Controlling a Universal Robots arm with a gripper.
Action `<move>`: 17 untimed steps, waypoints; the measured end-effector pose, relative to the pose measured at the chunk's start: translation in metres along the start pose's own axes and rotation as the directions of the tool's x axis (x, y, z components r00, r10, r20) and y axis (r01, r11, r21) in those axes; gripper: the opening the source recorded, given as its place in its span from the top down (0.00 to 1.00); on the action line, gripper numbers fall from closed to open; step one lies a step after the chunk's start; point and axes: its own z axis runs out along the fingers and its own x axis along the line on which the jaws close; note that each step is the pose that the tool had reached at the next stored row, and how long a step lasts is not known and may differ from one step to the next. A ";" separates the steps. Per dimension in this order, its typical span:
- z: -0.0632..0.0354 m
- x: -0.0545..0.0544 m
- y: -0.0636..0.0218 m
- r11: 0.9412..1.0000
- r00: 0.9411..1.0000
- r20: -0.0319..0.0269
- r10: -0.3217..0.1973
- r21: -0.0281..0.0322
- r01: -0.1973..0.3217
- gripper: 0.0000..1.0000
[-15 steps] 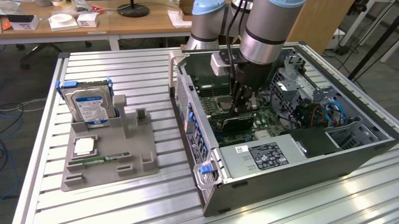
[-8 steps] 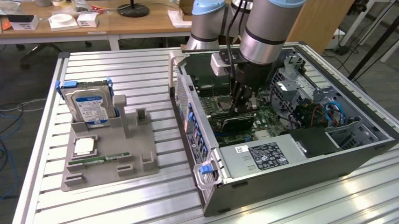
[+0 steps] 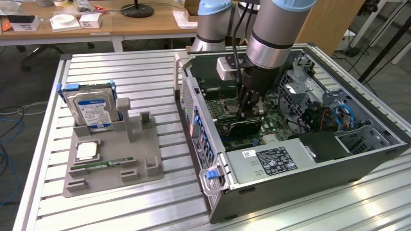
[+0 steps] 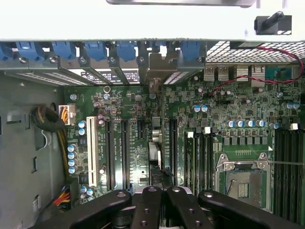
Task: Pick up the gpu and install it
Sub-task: 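Press down on the gpu until it lock into place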
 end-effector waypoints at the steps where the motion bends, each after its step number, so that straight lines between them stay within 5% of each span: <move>1: 0.0000 0.000 0.0000 1.000 1.000 0.000 0.000 0.000 0.000 0.89; 17: 0.0138 0.001 -0.0002 1.000 1.000 0.000 0.000 0.000 0.000 0.89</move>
